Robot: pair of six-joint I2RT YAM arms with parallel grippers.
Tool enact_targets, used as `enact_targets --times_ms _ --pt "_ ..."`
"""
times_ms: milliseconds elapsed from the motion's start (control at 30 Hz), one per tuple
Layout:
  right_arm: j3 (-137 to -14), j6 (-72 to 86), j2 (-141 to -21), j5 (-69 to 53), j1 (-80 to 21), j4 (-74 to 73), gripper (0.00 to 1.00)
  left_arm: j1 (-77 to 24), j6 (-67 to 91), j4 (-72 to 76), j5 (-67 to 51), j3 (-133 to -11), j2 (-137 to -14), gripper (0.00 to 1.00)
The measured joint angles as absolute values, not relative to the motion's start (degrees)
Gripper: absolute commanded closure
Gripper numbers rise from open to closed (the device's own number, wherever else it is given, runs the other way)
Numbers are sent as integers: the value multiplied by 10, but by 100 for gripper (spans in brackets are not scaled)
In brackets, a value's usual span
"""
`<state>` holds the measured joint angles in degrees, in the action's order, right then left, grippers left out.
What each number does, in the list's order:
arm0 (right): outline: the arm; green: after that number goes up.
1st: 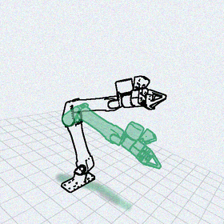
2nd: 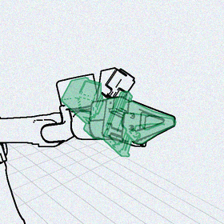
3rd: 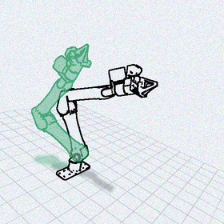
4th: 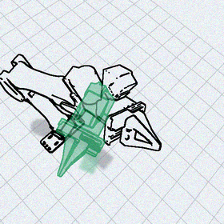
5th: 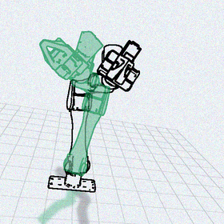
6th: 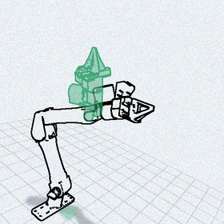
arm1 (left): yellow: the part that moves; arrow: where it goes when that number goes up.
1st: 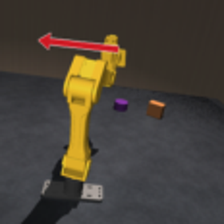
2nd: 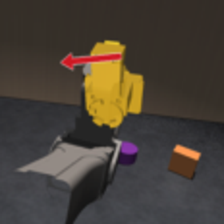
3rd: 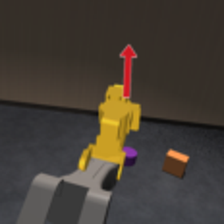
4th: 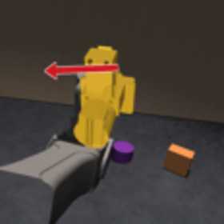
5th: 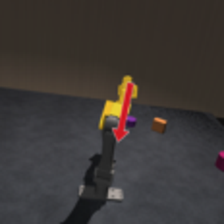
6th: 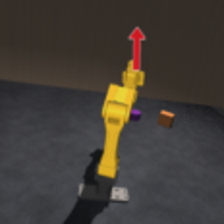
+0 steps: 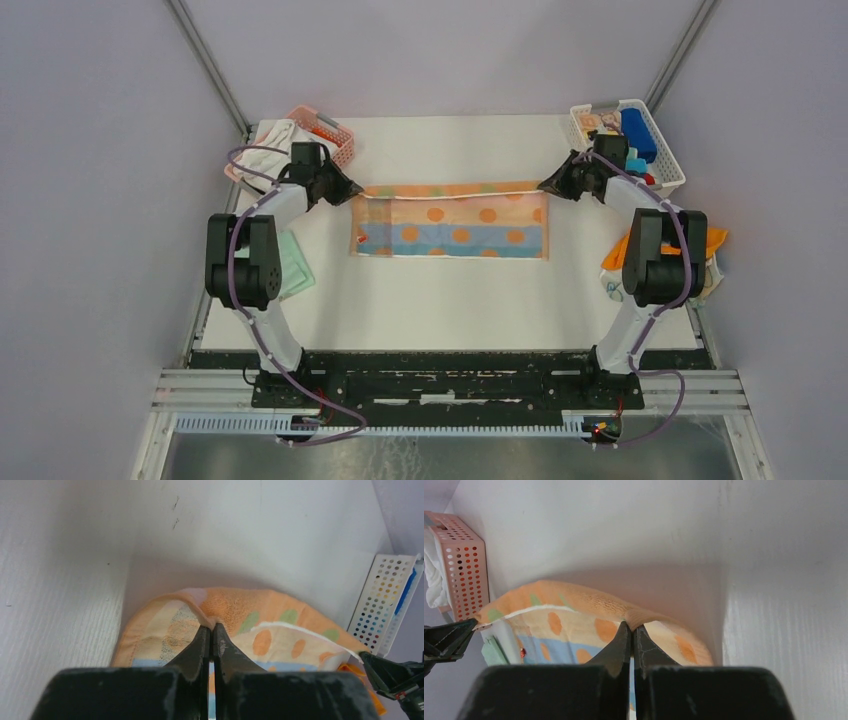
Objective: Roll the towels
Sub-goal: Fold the towel at the center of the board.
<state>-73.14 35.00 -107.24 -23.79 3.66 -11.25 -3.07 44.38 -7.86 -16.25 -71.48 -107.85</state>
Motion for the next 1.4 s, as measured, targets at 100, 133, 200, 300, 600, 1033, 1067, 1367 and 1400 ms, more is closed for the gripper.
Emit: enact_targets --times_ms 100,133,200,300,600,1033,1067,1367,1400 --pt "-723 353 -1069 -245 55 -105 99 -29 459 -69 -150 -703 -1057 97" --pt "-722 356 -1069 -248 60 -104 99 -28 460 -67 -151 -705 -1056 97" --pt "-721 359 -1069 -253 68 -103 99 -27 460 -63 -153 -705 -1057 97" --pt "-719 360 -1069 -258 74 -104 100 -26 461 -59 -153 -693 -1057 97" --pt "-705 342 -1064 -268 78 -145 100 -25 458 -80 -157 -679 -1057 97" --pt "-606 320 -957 -235 80 -231 99 -24 430 -113 -169 -596 -989 97" --pt "-597 319 -955 -233 80 -233 99 -24 430 -114 -170 -588 -987 97" --pt "-533 318 -963 -222 80 -237 100 -24 418 -123 -170 -529 -987 97" --pt "-530 318 -969 -220 80 -237 100 -24 417 -123 -170 -529 -987 97"
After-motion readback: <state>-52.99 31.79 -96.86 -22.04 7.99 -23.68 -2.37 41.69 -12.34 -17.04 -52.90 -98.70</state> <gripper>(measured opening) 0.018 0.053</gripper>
